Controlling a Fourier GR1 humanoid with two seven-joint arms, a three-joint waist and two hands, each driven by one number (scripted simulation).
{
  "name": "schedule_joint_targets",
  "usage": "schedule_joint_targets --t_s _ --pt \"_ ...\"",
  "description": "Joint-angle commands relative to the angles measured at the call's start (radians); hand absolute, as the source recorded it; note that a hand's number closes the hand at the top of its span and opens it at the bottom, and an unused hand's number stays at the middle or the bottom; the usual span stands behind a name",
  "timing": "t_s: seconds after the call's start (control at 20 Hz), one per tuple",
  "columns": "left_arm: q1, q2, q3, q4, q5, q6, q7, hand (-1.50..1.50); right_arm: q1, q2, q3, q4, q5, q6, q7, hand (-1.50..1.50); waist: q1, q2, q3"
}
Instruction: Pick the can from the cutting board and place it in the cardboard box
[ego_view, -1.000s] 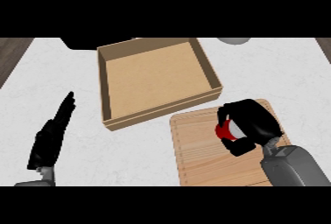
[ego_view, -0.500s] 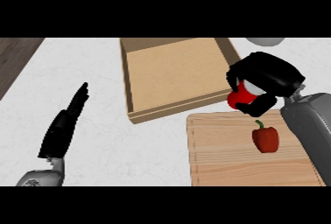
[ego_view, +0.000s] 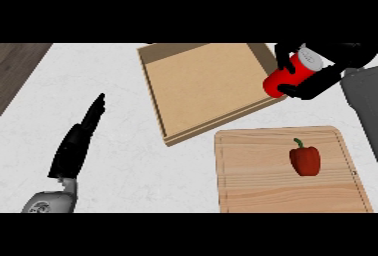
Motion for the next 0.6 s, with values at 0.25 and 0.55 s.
schedule_joint_targets --t_s 0.25,0.55 --pt "-0.013 -0.006 0.011 0.022 -0.012 0.021 0.002 0.00 -0.230 0.022 -0.030 0.243 -0.193 0.197 -0.222 1.50 -0.021 -0.018 -0.004" --pt "-0.017 -0.013 0.008 0.051 -0.023 0.030 0.012 0.00 -0.369 0.060 0.024 0.375 -0.211 0.204 -0.205 1.50 -0.046 -0.023 -0.006"
